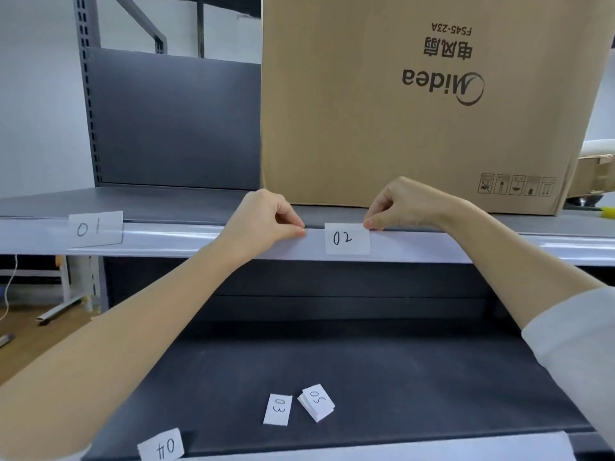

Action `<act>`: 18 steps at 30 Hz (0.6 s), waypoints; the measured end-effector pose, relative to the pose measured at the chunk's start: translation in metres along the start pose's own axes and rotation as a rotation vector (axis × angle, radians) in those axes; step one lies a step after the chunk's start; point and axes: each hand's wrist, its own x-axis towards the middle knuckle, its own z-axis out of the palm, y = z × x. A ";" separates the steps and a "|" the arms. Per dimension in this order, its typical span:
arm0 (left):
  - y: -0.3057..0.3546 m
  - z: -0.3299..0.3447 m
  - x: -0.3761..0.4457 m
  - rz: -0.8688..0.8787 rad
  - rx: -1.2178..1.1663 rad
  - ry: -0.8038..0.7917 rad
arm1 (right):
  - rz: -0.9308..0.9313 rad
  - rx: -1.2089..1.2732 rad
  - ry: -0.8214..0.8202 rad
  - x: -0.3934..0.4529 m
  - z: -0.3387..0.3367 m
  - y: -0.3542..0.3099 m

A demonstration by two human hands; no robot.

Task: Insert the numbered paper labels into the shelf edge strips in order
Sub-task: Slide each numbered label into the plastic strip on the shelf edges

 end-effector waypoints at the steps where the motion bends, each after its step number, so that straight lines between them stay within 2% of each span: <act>1: 0.000 0.001 -0.001 0.001 -0.004 0.016 | 0.007 0.043 0.073 -0.003 0.001 0.001; 4: -0.001 0.002 -0.007 0.023 -0.086 0.099 | 0.035 0.224 0.235 -0.017 0.007 0.006; 7: -0.001 -0.002 -0.022 0.059 -0.141 0.257 | 0.056 0.325 0.250 -0.035 0.018 0.008; 9: 0.001 -0.007 -0.037 0.079 -0.163 0.307 | 0.075 0.358 0.237 -0.047 0.025 0.008; 12: 0.005 -0.015 -0.065 0.065 -0.125 0.251 | 0.073 0.343 0.212 -0.063 0.034 0.004; 18: 0.005 0.009 -0.136 -0.139 -0.066 0.063 | 0.075 0.410 0.073 -0.116 0.075 0.004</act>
